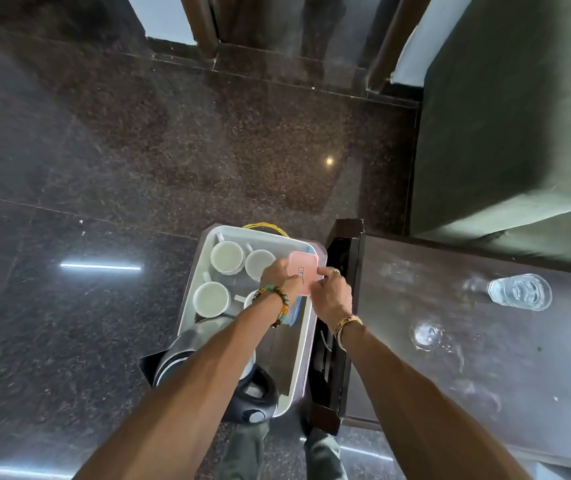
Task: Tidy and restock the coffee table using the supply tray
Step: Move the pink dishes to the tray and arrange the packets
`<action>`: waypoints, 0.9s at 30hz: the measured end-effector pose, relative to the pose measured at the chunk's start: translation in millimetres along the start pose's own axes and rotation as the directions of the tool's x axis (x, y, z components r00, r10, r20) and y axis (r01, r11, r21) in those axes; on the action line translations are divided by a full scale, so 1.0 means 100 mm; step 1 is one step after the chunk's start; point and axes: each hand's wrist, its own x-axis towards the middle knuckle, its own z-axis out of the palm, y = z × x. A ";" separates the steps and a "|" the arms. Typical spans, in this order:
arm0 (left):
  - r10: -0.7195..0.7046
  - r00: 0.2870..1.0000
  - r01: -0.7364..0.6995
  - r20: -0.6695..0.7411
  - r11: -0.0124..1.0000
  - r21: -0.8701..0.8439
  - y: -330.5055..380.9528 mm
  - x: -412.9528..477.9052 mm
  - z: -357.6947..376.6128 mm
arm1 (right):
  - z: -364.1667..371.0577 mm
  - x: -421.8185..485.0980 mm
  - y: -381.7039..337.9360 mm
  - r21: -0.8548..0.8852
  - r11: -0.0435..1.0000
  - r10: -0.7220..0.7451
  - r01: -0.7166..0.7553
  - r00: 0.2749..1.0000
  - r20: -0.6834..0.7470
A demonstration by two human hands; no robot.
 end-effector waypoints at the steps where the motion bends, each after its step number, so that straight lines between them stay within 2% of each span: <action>1: 0.004 1.000 -0.004 -0.004 1.000 0.018 0.00 0.02 0.01 | 0.02 0.03 0.00 -0.008 1.000 0.006 -0.006 1.000 0.000; 8: 0.011 1.000 -0.010 -0.004 0.984 0.177 0.00 0.11 0.12 | 0.14 0.17 0.06 -0.028 1.000 0.009 -0.010 0.999 -0.031; 17: 0.016 0.997 -0.029 0.081 0.985 0.170 0.03 -0.21 -0.04 | -0.11 -0.12 0.08 -0.027 1.000 -0.010 0.010 1.000 0.006; 23: 0.123 0.987 -0.127 0.102 0.992 0.028 0.31 -0.65 -0.46 | -0.56 -0.65 -0.11 0.008 0.999 -0.045 0.045 0.996 -0.073; 27: 0.250 0.963 -0.256 0.096 0.966 0.048 0.61 -0.88 -0.65 | -0.84 -1.00 -0.19 -0.003 0.991 -0.136 0.137 0.981 -0.138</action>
